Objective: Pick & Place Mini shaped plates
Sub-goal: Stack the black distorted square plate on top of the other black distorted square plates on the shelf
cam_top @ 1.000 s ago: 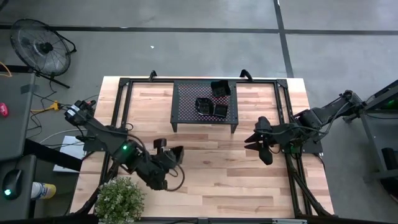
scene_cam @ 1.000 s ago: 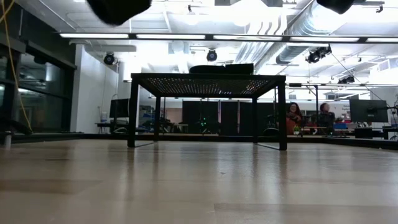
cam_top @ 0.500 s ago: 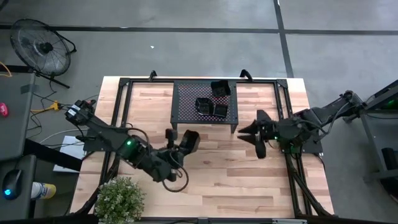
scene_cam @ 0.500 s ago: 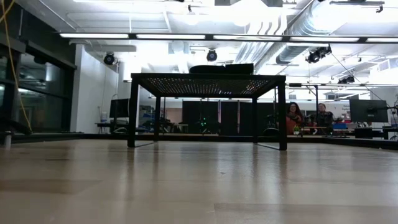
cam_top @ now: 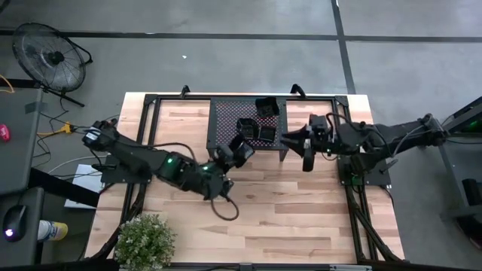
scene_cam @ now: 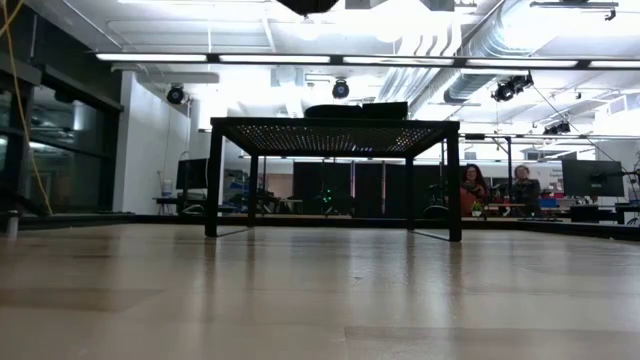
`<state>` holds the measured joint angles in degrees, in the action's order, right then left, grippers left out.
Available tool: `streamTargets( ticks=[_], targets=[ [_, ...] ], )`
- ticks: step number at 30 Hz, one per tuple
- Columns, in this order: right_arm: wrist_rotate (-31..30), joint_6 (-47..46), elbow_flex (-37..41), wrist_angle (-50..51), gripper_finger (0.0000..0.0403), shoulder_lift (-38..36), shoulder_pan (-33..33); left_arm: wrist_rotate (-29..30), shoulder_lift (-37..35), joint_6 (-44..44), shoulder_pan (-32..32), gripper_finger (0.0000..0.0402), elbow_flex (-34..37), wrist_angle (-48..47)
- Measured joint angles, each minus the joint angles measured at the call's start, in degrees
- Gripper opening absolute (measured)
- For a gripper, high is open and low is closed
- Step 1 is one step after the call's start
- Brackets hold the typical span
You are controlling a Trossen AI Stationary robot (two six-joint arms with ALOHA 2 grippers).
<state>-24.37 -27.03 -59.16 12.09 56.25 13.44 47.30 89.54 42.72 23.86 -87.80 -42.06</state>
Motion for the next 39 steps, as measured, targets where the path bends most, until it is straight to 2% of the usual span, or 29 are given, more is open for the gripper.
streamTargets(
  ticks=[4,8,14,19,26,36,39],
  targets=[
    [-0.1,1.9,-0.5,-0.9,0.0113,1.2,-2.2,3.3,1.1,12.4,-2.2,0.0,0.0,2.8],
    [-1.1,4.7,-5.5,1.9,0.0113,6.1,-3.3,8.6,2.1,20.7,-3.8,0.0,0.0,5.8],
    [-10.0,9.7,-18.1,14.0,0.0113,16.2,-3.3,17.7,2.3,27.3,-5.1,0.0,0.3,6.1],
    [-13.9,15.8,-26.3,15.5,0.0113,23.5,-3.3,22.1,2.3,28.1,-6.0,0.0,0.6,5.6],
    [-14.8,20.0,-34.3,18.5,0.0113,30.1,-3.4,22.6,2.3,28.0,-5.9,0.0,0.6,5.0],
    [-13.9,15.6,-35.4,22.2,0.0113,31.3,-6.5,22.6,2.3,28.0,-5.9,0.0,0.6,4.6],
    [-10.5,15.2,-35.4,22.4,0.0113,31.3,-8.0,22.7,2.3,28.0,-5.9,0.0,0.6,4.6]
  ],
)
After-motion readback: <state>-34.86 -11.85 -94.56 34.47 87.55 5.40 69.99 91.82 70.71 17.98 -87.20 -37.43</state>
